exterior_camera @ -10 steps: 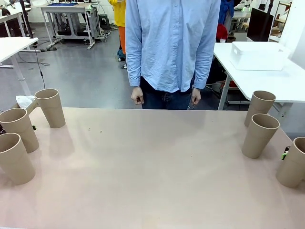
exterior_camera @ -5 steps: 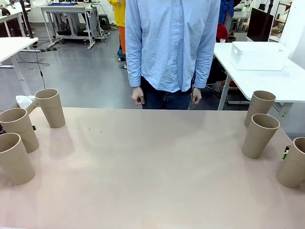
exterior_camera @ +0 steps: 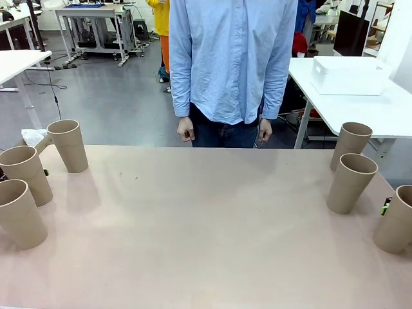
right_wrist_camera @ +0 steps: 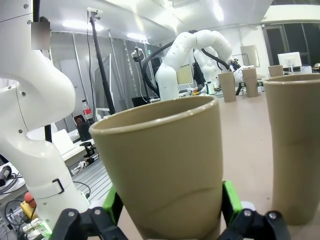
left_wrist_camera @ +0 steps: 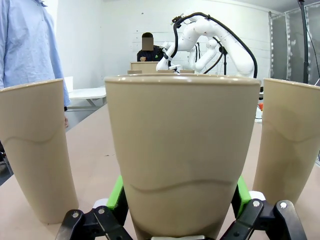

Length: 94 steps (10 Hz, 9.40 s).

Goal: Stack the cups and store them in the basket.
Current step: Pick up two Reusable plastic cups , one in each hand, then place the stack of Reusable plastic cups into the Pantry Basket.

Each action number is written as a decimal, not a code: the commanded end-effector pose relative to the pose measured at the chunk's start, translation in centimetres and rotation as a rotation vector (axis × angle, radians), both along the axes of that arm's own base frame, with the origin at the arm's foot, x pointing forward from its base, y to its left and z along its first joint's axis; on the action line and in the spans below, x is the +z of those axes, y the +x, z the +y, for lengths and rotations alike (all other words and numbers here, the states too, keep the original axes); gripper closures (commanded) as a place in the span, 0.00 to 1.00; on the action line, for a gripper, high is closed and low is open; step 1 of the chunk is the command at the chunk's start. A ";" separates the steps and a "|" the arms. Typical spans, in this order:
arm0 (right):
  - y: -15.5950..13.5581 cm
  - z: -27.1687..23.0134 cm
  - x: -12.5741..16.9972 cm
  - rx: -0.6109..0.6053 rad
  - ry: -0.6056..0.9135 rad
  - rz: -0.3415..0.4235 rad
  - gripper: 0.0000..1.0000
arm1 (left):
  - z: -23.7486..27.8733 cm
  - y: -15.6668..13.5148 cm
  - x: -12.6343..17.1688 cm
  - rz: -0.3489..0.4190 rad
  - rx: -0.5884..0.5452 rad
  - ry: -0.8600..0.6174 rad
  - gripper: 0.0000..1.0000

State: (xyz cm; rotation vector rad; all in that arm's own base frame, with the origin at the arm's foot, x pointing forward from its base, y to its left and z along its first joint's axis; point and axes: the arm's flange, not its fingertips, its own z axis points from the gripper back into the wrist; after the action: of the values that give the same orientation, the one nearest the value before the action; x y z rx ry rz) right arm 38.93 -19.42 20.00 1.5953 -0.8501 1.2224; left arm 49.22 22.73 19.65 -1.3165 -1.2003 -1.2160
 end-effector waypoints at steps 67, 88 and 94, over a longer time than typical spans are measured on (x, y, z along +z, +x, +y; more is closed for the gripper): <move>-0.8 22.4 16.2 -0.421 0.075 -0.138 0.13 | -25.8 -14.0 19.4 -0.021 -0.038 0.026 0.17; -0.8 22.4 16.2 -0.421 0.075 -0.138 0.13 | -25.8 -14.0 19.4 -0.021 -0.038 0.026 0.17; -0.8 22.4 16.2 -0.421 0.075 -0.138 0.13 | -25.8 -14.0 19.4 -0.021 -0.038 0.026 0.17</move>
State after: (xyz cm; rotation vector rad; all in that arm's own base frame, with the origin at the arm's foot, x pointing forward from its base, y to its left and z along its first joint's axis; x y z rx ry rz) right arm 37.97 2.99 35.87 1.3137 -1.2445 1.0166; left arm 35.26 -3.10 38.79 -1.3130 -1.1699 -1.2761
